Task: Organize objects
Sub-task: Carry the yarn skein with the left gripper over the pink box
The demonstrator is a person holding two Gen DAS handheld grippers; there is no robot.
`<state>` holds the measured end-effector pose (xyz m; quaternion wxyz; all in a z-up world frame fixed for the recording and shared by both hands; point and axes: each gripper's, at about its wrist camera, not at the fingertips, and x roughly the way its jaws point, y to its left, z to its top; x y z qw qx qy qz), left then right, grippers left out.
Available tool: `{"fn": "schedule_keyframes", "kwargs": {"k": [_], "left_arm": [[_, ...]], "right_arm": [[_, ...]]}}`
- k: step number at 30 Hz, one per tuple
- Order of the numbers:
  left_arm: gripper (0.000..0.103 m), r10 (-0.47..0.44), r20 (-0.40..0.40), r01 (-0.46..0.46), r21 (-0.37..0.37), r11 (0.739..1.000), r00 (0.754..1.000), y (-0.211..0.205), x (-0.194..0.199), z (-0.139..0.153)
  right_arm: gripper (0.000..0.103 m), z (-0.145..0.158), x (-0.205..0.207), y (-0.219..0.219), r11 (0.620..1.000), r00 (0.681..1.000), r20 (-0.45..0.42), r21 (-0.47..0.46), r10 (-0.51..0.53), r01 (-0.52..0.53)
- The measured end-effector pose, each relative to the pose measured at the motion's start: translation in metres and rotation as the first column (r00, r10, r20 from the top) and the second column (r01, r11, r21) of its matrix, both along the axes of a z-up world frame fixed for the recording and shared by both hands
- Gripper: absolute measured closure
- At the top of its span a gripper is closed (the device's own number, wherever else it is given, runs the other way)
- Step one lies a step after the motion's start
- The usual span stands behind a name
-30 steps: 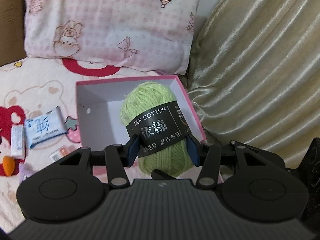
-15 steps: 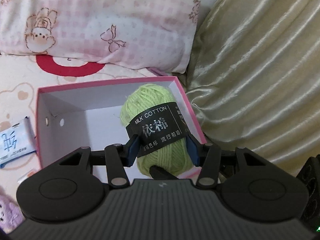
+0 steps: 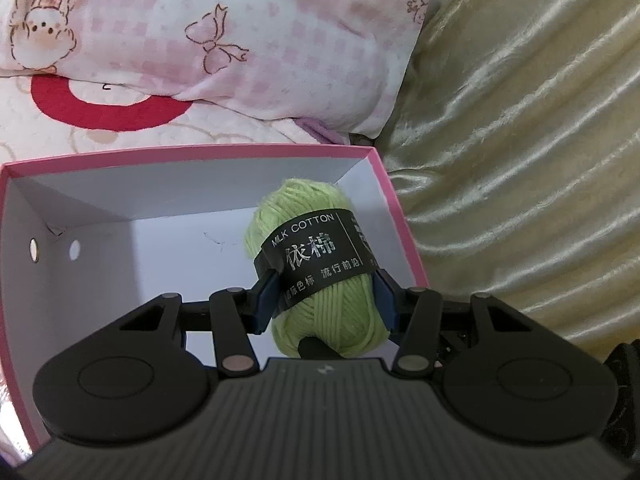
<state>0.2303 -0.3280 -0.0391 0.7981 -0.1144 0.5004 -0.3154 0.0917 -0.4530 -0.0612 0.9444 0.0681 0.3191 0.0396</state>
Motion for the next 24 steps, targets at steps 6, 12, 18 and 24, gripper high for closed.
{"fn": "schedule_keyframes", "kwargs": {"k": [6,12,18,24], "left_arm": [[0.053,0.005,0.012,-0.005,0.009,1.0,1.0,-0.002,0.006,-0.013],[0.053,0.068,-0.113,-0.068,0.005,0.998,0.991,0.002,0.021,-0.027],[0.053,0.07,-0.09,-0.073,-0.03,0.997,0.993,-0.005,0.023,-0.03],[0.055,0.048,-0.06,-0.049,-0.014,0.999,0.997,-0.015,0.023,-0.029]], "right_arm": [[0.052,-0.009,0.009,0.005,0.997,1.0,-0.021,-0.083,-0.001,-0.001],[0.053,-0.021,0.014,0.003,0.995,0.999,-0.023,-0.095,0.024,-0.026],[0.053,-0.021,0.018,0.007,0.989,1.0,-0.019,-0.148,0.02,-0.023],[0.057,-0.022,0.026,0.008,0.971,0.998,-0.055,-0.237,-0.04,0.026]]}}
